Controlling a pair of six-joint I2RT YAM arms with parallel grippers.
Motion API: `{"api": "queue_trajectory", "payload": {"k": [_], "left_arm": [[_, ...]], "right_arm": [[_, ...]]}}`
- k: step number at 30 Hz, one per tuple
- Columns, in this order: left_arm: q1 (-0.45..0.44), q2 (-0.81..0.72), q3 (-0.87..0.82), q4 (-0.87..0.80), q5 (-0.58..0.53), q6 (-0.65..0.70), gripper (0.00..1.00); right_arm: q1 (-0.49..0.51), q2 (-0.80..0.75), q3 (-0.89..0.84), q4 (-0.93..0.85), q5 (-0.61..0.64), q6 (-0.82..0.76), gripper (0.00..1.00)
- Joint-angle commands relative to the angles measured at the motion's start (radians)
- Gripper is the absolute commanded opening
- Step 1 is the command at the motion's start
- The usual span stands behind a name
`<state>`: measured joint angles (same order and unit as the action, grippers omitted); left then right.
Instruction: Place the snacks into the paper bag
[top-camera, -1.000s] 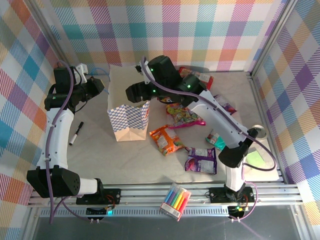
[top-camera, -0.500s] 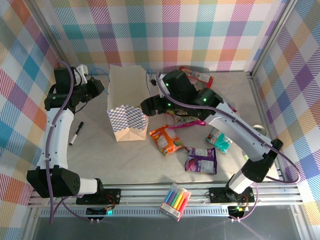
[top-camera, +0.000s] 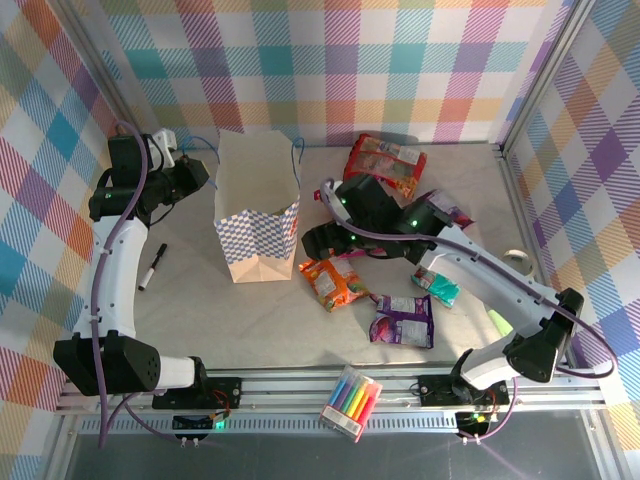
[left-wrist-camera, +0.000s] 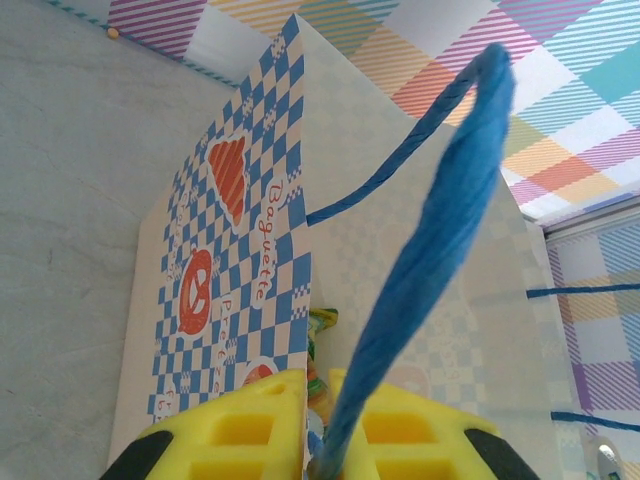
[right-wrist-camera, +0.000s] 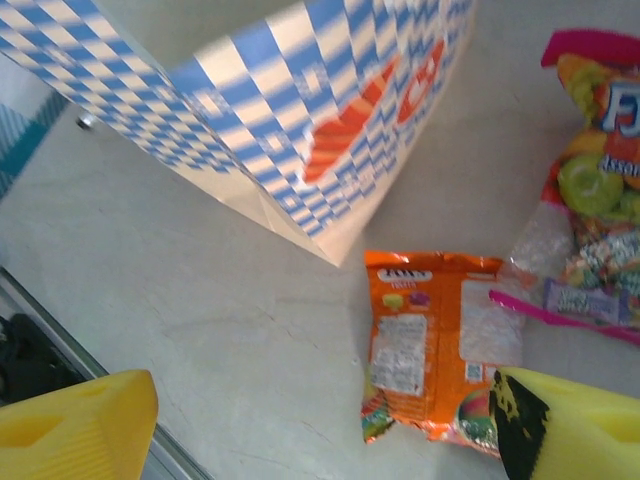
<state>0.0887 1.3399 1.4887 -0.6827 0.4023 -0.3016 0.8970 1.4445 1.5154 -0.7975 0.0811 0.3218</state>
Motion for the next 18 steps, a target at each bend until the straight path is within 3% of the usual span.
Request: {"api": "queue_trajectory", "payload": {"k": [1,11,18], "left_arm": [[0.014,0.003,0.010,-0.023,-0.011,0.021,0.15],[0.014,0.002,-0.001,-0.021,-0.007,0.020,0.16],[0.014,0.002,-0.008,-0.017,-0.008,0.020,0.16]], "right_arm": [[0.006,-0.018,-0.061,0.018,0.025,0.003,0.86],[0.005,-0.056,-0.186,-0.015,0.093,0.063,0.88],[0.005,-0.137,-0.288,-0.086,0.184,0.227,0.89]]}}
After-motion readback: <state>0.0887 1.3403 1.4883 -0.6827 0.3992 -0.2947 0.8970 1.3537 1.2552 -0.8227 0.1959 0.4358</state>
